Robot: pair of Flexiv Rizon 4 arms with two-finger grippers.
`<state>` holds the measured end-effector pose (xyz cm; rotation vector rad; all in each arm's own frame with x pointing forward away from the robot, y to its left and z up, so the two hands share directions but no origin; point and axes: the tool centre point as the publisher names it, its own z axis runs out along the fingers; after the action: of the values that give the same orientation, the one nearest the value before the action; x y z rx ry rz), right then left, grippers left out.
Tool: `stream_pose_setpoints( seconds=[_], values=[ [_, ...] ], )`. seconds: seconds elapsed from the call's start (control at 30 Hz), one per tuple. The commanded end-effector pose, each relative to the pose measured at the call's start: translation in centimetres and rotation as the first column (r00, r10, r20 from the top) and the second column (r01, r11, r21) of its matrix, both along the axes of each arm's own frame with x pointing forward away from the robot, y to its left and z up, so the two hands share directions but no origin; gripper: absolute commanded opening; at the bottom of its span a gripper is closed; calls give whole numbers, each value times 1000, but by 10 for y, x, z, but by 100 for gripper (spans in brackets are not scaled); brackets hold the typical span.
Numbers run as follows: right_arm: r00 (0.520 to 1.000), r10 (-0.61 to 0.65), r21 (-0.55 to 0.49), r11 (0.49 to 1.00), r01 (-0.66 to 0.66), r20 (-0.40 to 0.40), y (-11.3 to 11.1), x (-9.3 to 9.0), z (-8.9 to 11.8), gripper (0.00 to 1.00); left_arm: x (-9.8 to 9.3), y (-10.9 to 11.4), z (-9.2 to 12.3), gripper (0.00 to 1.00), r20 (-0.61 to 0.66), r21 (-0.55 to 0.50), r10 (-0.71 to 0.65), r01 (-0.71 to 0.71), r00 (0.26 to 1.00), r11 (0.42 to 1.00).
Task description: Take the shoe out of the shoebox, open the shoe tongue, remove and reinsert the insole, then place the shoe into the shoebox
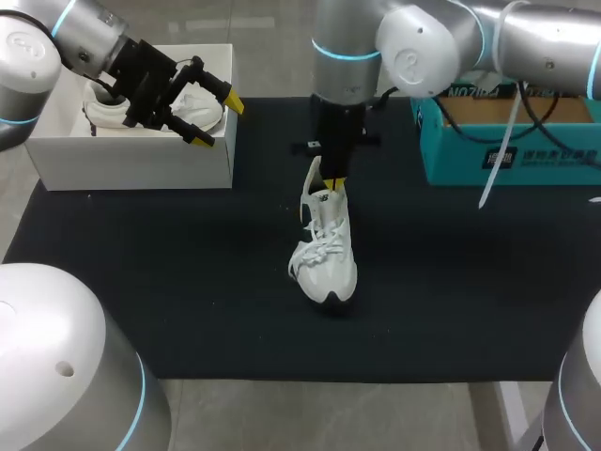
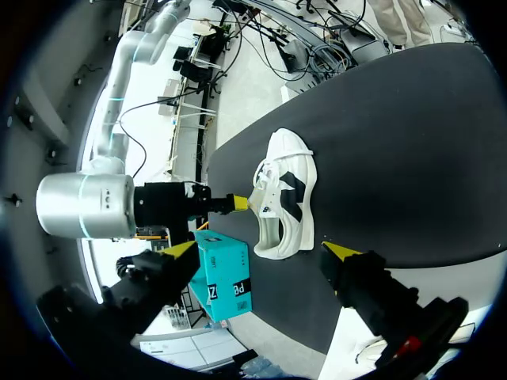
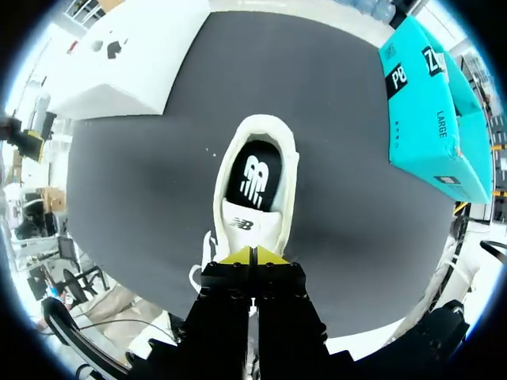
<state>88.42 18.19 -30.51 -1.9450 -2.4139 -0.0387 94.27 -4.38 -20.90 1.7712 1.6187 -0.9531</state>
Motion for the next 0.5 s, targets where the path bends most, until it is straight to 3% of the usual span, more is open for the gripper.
stream_pose_setpoints(
  seconds=[0.03, 0.13, 0.2, 0.5],
  values=[
    [982, 117, -26, 993, -115, 149, 3, -5, 14, 0, 0, 0, 0, 100, 1, 2, -1, 1, 1000, 1000],
    [935, 312, -20, 949, -314, 167, 14, 2, 18, 0, 0, 0, 0, 100, 1, 2, -1, 1, 1000, 1000],
    [902, 411, -12, 911, -413, 130, 19, 5, 17, 0, 0, 0, 0, 100, 1, 2, -1, 1, 1000, 1000],
    [902, 411, -12, 911, -413, 130, 19, 5, 17, 0, 0, 0, 0, 100, 1, 2, -1, 1, 1000, 1000]
  ],
)
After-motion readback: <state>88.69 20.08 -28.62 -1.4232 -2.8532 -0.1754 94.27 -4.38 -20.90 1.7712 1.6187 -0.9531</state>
